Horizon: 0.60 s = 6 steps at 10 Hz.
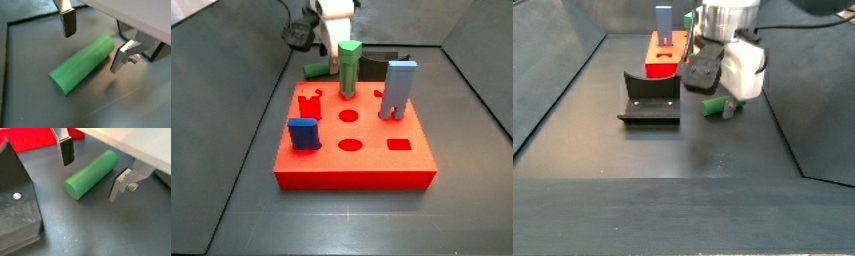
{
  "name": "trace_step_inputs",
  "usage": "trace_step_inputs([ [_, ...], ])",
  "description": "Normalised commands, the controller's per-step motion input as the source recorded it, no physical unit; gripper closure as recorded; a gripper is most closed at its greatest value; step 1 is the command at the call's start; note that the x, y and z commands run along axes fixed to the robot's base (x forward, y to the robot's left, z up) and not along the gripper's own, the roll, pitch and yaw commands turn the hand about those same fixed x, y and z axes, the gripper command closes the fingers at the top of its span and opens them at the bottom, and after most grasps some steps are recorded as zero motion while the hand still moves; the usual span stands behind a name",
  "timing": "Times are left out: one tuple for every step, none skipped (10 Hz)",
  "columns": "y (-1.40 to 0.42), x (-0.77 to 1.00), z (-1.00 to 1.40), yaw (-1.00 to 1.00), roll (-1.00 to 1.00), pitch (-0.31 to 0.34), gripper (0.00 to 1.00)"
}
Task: Pick up the round object. Move up. Place the round object on the fixture. Regrasp the round object. Move to above the board. Insert the round object.
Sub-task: Pick up the round object.
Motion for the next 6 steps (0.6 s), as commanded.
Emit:
trace_step_inputs([
  [0.05,0.0,-0.39,-0.21,-0.31,0.071,0.0],
  [0.08,-0.07,-0.29,-0.16,-0.37,0.0,0.0],
  [0.06,-0.13,-0.25,-0.1,-0.31,-0.031,0.0],
  [0.04,-0.02,-0.12,0.2,-0.07,-0.164,0.0],
  [0.0,-0.01,0.0,0.0,0.02,0.0,0.0],
  [0.0,0.0,0.0,0.0,0.0,0.0,0.0],
])
